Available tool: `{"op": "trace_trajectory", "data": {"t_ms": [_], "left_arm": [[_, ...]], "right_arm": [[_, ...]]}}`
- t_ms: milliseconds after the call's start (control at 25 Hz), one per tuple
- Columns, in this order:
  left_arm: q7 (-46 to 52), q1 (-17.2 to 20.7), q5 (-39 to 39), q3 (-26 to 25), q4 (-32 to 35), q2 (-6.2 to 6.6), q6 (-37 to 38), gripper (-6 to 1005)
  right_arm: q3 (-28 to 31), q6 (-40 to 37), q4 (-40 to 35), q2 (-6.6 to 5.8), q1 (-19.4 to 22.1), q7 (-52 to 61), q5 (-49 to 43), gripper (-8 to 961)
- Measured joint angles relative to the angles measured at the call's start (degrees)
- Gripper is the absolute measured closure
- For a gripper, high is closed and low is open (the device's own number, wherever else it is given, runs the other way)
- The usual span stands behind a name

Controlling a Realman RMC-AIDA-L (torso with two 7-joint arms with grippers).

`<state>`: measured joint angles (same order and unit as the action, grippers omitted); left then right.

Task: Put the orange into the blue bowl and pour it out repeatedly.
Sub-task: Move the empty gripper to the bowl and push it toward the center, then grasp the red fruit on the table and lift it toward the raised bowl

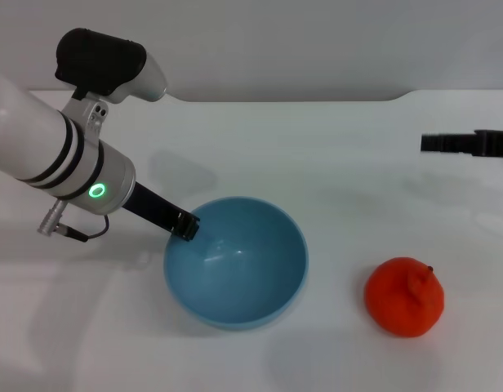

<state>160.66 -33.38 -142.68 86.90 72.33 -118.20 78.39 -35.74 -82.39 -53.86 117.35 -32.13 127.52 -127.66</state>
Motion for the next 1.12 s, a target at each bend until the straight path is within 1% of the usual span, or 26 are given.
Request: {"op": "trace_trajectory", "data": {"t_ms": [80, 120, 200, 240, 280, 320, 360, 480, 560, 600, 640, 720, 880, 1000, 1120], "left_arm": [[0.04, -0.01, 0.1, 0.03, 0.0, -0.02, 0.04, 1001], [0.09, -0.01, 0.09, 0.02, 0.0, -0.03, 0.04, 1001], [0.14, -0.22, 0.02, -0.05, -0.02, -0.09, -0.03, 1001], [0.14, -0.22, 0.02, -0.05, -0.02, -0.09, -0.03, 1001], [0.12, -0.35, -0.05, -0.17, -0.02, -0.12, -0.05, 1001], [0.12, -0.35, -0.05, -0.17, -0.02, -0.12, -0.05, 1001], [0.09, -0.52, -0.06, -0.29, 0.03, -0.15, -0.11, 1001], [0.03, -0.54, -0.06, -0.31, 0.16, -0.17, -0.52, 1001], [0.01, -0.54, -0.06, -0.3, 0.16, -0.18, -0.65, 1001], [0.01, -0.54, -0.06, -0.29, 0.14, -0.18, -0.77, 1001], [0.01, -0.54, -0.05, -0.29, 0.11, -0.18, -0.94, 1001], [0.01, -0.55, -0.05, -0.29, 0.1, -0.17, -0.99, 1001], [0.0, -0.52, -0.05, -0.32, 0.1, -0.12, -1.05, 1001], [-0.05, -0.5, -0.05, -0.27, 0.08, -0.1, -1.07, 1001], [-0.11, -0.48, -0.04, -0.2, 0.11, -0.09, -1.17, 1001]], "right_arm": [[-0.19, -6.64, -4.55, -0.43, -2.1, 4.28, -6.05, 453], [-0.2, -9.81, -5.52, -0.8, -3.4, 5.46, -8.61, 453], [-0.69, -15.72, -6.28, -1.41, -5.96, 7.44, -13.34, 453], [-1.27, -17.08, -6.31, -1.53, -6.71, 8.15, -14.74, 453], [-3.92, -19.42, -6.37, -1.42, -7.84, 10.06, -18.06, 453], [-3.92, -19.42, -6.37, -1.42, -7.84, 10.06, -18.06, 454], [-5.55, -19.93, -6.51, -1.28, -8.06, 11.03, -19.33, 454], [-10.72, -20.99, -6.59, -0.4, -7.98, 12.55, -20.94, 454], [-12.54, -21.28, -6.5, 0.32, -7.74, 12.94, -21.06, 454], [-13.4, -21.18, -6.21, 0.9, -7.67, 13.21, -21.15, 454], [-13.78, -21.04, -5.96, 1.05, -7.66, 13.37, -21.18, 454], [-14.49, -20.91, -5.34, 1.11, -7.71, 13.56, -21.22, 454], [-18.96, -19.6, -3.19, 1.17, -8.09, 14.29, -22.22, 453], [-22.21, -17.15, -2.9, 1.25, -7.84, 16.24, -24.22, 453], [-23.02, -14.2, -2.38, 1.28, -7.75, 17.35, -25.25, 453]]}}
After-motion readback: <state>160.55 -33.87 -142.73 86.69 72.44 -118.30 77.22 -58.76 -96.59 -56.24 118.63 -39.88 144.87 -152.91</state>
